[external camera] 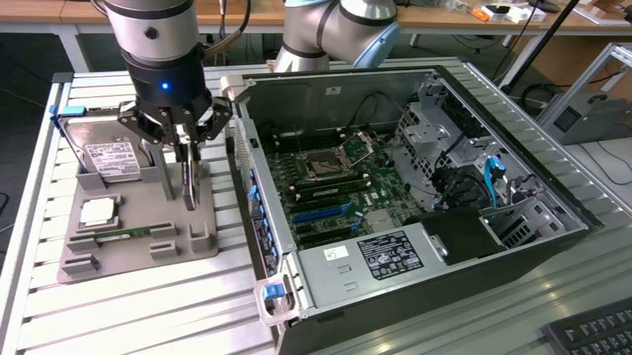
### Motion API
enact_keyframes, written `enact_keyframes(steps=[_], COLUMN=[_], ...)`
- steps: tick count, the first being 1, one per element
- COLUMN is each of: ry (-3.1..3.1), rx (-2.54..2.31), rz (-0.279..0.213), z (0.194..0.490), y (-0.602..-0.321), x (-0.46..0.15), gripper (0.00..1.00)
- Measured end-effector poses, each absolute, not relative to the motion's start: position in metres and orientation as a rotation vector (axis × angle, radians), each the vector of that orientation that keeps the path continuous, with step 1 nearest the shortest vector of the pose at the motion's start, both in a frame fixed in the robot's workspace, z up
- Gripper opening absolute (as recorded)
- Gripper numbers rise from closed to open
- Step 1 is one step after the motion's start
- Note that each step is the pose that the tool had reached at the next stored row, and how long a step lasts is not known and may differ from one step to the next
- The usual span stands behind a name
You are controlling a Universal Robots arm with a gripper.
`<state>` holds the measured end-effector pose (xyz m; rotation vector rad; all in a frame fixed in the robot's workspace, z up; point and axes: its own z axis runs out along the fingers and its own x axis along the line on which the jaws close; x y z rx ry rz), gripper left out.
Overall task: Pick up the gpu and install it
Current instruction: 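Pick up the gpu and move the gpu toward the slot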
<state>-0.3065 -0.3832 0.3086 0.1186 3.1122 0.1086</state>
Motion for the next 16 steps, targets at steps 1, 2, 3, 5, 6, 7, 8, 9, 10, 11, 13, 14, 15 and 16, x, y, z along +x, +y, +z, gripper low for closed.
enact_keyframes(steps=[1, 2, 3, 5, 6, 7, 8, 9, 10, 11, 13, 14, 15, 16], ry=[3.112, 3.112, 3.112, 3.112, 3.112, 3.112, 3.112, 3.112, 3.112, 3.112, 3.112, 3.112, 3.112, 3.112], rx=[0.119, 0.119, 0.119, 0.119, 0.119, 0.119, 0.119, 0.119, 0.119, 0.119, 0.119, 0.119, 0.119, 0.119], rz=[0.109, 0.11, 0.111, 0.112, 0.112, 0.113, 0.113, 0.113, 0.113, 0.114, 0.114, 0.115, 0.115, 0.116], z=[0.3089, 0.3092, 0.3096, 0.31, 0.3103, 0.3105, 0.3106, 0.3108, 0.311, 0.3112, 0.3116, 0.3118, 0.312, 0.3122], y=[-0.3832, -0.3832, -0.3832, -0.3832, -0.3832, -0.3832, -0.3832, -0.3832, -0.3832, -0.3833, -0.3833, -0.3833, -0.3833, -0.3833], x=[-0.3065, -0.3065, -0.3065, -0.3065, -0.3065, -0.3065, -0.3065, -0.3065, -0.3065, -0.3065, -0.3065, -0.3065, -0.3065, -0.3065], gripper=[0.27, 0.27, 0.27, 0.27, 0.27, 0.27, 0.27, 0.27, 0.27, 0.27, 0.27, 0.27, 0.27, 0.27])
